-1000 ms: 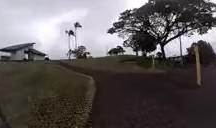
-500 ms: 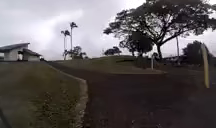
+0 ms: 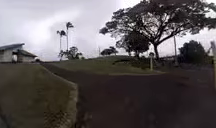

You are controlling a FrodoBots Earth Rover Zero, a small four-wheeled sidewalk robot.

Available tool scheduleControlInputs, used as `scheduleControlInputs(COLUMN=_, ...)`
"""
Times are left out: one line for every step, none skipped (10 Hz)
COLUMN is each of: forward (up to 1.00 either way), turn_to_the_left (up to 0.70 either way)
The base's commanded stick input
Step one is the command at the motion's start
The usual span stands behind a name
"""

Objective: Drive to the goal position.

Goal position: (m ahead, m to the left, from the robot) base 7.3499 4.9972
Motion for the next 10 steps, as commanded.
scheduleControlInputs(forward=1.00, turn_to_the_left=0.29)
scheduleControlInputs(forward=1.00, turn_to_the_left=0.37)
scheduleControlInputs(forward=1.00, turn_to_the_left=0.08)
scheduleControlInputs(forward=1.00, turn_to_the_left=0.01)
scheduleControlInputs(forward=1.00, turn_to_the_left=0.18)
scheduleControlInputs(forward=1.00, turn_to_the_left=0.35)
scheduleControlInputs(forward=1.00, turn_to_the_left=0.40)
scheduleControlInputs(forward=1.00, turn_to_the_left=0.40)
scheduleControlInputs(forward=1.00, turn_to_the_left=0.15)
scheduleControlInputs(forward=1.00, turn_to_the_left=0.00)
